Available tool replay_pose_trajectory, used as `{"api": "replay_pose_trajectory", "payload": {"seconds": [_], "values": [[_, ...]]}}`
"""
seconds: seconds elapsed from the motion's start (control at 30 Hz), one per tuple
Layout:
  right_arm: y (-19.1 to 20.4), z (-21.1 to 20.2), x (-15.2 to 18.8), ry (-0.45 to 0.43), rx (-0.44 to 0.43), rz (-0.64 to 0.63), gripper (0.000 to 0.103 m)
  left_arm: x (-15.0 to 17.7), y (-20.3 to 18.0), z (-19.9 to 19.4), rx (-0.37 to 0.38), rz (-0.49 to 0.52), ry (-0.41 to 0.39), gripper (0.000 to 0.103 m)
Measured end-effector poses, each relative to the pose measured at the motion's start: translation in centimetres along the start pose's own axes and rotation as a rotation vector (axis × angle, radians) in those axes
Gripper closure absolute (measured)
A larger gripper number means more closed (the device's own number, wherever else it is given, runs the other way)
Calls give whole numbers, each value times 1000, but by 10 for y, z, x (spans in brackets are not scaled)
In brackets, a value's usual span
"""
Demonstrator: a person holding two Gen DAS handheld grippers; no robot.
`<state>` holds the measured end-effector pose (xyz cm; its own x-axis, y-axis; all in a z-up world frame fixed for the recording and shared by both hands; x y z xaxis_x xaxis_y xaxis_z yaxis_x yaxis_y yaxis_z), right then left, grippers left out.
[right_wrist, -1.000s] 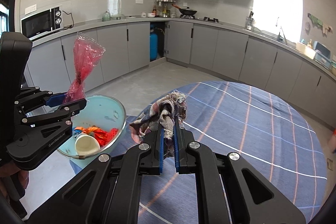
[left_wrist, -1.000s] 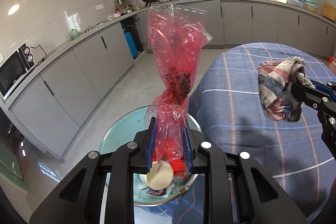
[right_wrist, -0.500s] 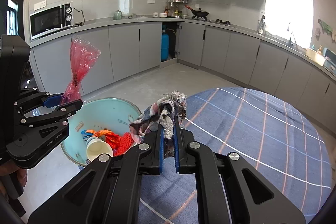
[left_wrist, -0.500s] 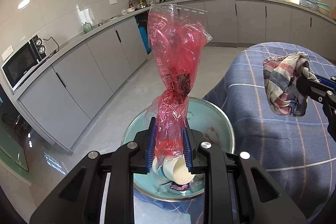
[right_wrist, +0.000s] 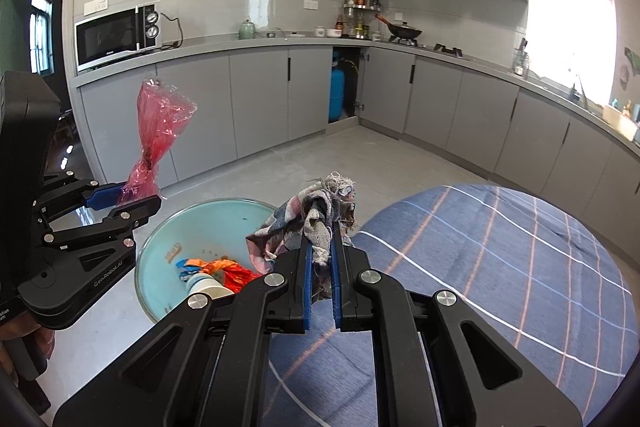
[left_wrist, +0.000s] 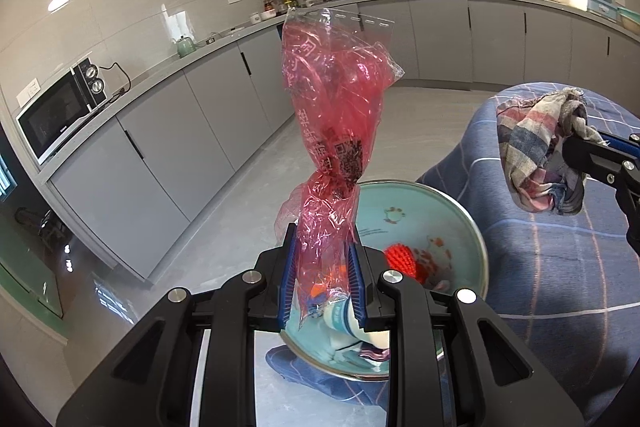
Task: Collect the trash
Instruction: 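Carry rag and red bag over the light-blue bin and open both grippers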
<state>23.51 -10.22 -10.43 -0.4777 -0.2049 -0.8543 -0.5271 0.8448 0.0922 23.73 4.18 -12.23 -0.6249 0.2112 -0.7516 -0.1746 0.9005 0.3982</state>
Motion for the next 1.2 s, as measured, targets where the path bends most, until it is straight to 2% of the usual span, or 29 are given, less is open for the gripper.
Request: {"api": "replay_pose_trajectory", "payload": {"seconds": [0.47, 1.2], "values": [[22, 23, -7, 13, -46, -41, 94, 4, 22, 13, -44, -19, 20, 80], [25, 47, -10, 29, -96, -58, 94, 4, 24, 18, -46, -18, 23, 77]]}}
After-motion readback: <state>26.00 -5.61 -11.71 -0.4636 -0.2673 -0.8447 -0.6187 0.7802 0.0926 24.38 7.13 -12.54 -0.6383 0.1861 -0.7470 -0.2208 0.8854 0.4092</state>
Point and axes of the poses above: each gripper's, at about its wrist camera, not at the fingertips, and z roughly the way its jaws point, y to its left, x to its underside, the point moved 5 cm from there along z, roughly the way its jaws point, and after that the axes turned 14 degrees about -x, right-handed, at the moved point
